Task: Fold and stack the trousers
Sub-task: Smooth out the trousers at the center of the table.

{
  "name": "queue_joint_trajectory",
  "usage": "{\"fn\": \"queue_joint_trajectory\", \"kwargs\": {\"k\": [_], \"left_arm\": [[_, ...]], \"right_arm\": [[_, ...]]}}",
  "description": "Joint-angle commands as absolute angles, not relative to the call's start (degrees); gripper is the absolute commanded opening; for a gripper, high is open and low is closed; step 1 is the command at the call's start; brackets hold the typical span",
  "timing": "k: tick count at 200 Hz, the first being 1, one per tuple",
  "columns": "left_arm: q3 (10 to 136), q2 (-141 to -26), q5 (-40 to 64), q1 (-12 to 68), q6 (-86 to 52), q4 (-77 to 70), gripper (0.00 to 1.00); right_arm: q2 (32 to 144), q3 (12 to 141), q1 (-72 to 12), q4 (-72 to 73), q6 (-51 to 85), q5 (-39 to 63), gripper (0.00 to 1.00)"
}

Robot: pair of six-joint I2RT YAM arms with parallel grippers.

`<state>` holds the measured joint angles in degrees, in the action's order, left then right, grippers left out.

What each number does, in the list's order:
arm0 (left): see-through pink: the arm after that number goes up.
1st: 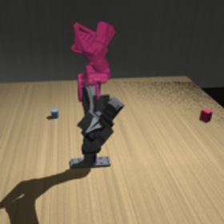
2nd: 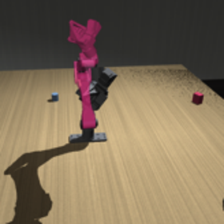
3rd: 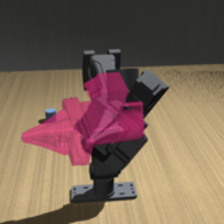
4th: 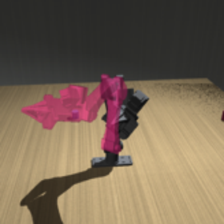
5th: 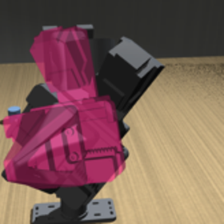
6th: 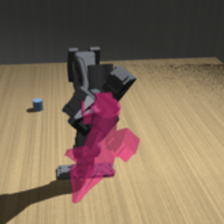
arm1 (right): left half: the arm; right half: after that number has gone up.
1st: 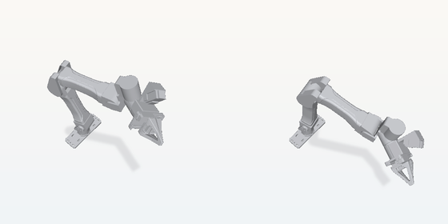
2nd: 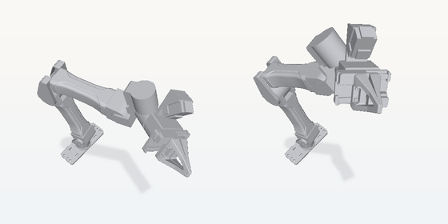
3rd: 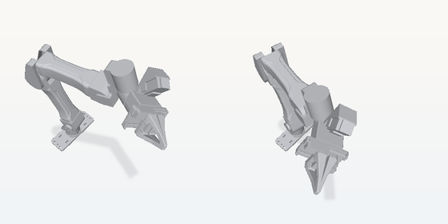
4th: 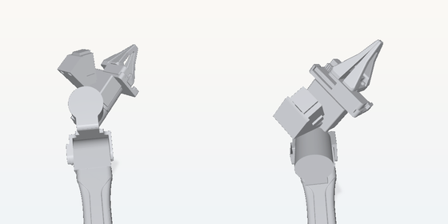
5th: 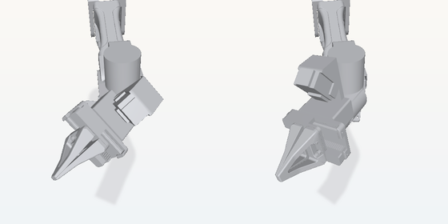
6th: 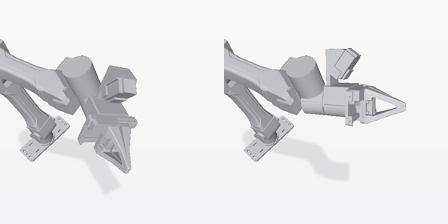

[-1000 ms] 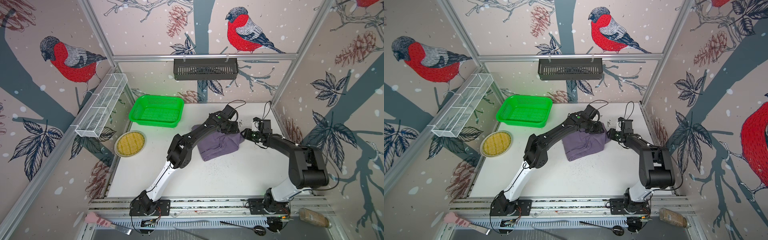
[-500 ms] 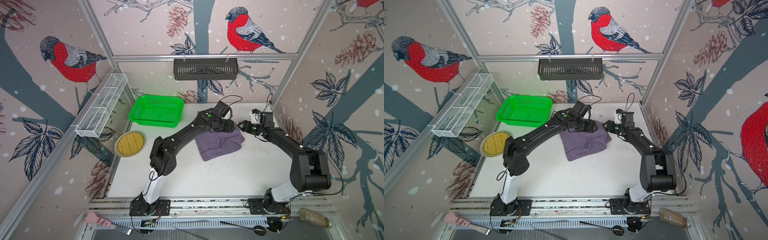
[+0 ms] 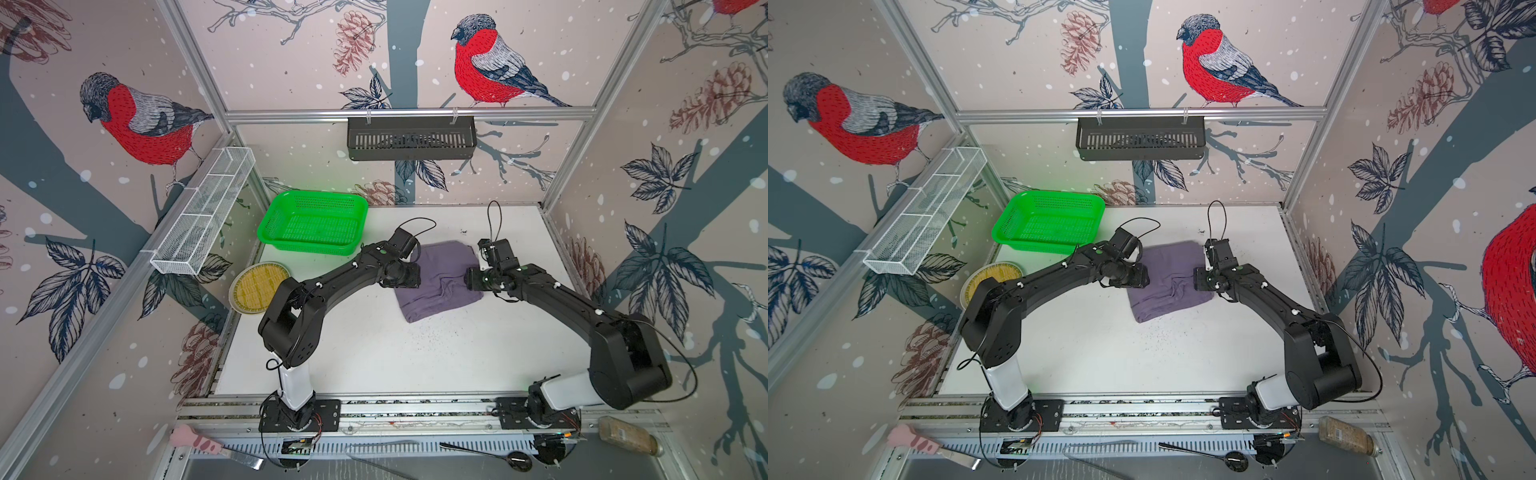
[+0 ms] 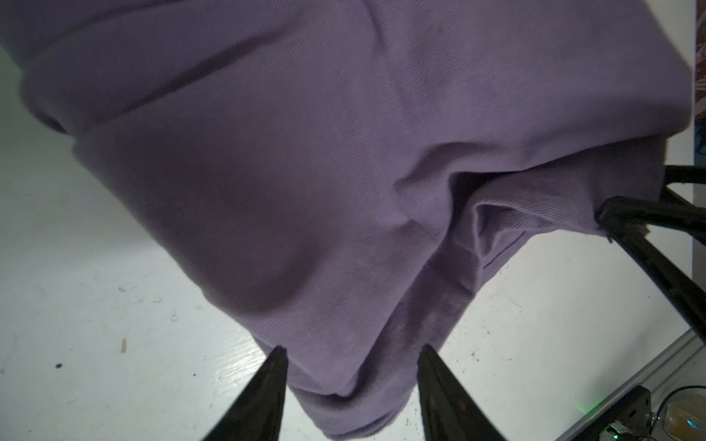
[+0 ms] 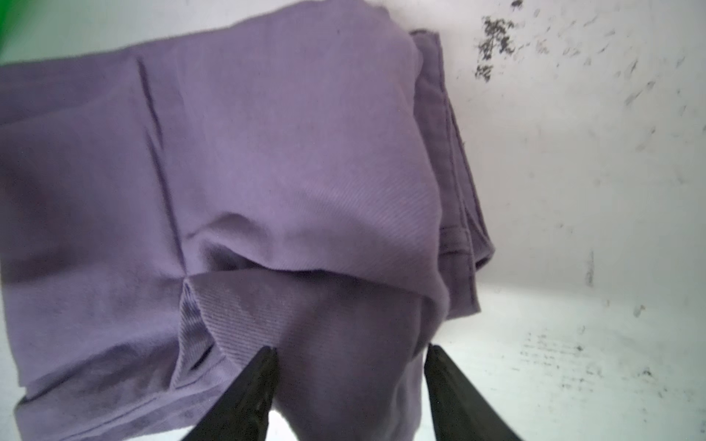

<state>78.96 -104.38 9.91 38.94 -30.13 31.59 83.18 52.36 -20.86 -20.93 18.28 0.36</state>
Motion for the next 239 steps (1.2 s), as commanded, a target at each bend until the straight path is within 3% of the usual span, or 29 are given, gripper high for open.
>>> {"fn": "queue_joint_trajectory", "kwargs": {"k": [1, 63, 100, 138, 176, 219, 239], "left_arm": [[76.4, -103.7, 12.4, 38.9, -30.6, 26.8, 0.55], [71.3, -104.0, 13.9, 38.7, -30.4, 24.5, 0.54], [69.3, -103.8, 14.9, 38.7, -30.4, 23.7, 0.54], [66.8, -103.4, 14.5, 38.7, -30.0, 23.1, 0.53], [65.2, -103.3, 14.5, 38.1, -29.9, 22.7, 0.52], [65.3, -103.9, 14.3, 37.5, -28.8, 23.3, 0.52], [65.5, -104.7, 14.4, 37.0, -28.4, 23.8, 0.51]], "right_arm": [[83.1, 51.9, -20.9, -21.2, 20.4, -5.0, 0.63], [85.3, 52.0, -17.9, -20.6, 19.6, -3.8, 0.49], [84.6, 52.2, -16.3, -18.5, 19.1, 0.3, 0.23], [84.3, 56.0, -14.2, -19.6, 16.5, 2.8, 0.06], [82.4, 60.6, -14.2, -17.6, 11.1, 19.5, 0.05], [84.5, 54.3, -4.4, -11.6, 10.3, 26.0, 0.05], [88.8, 52.4, -2.7, -10.1, 10.9, 23.9, 0.05]]}}
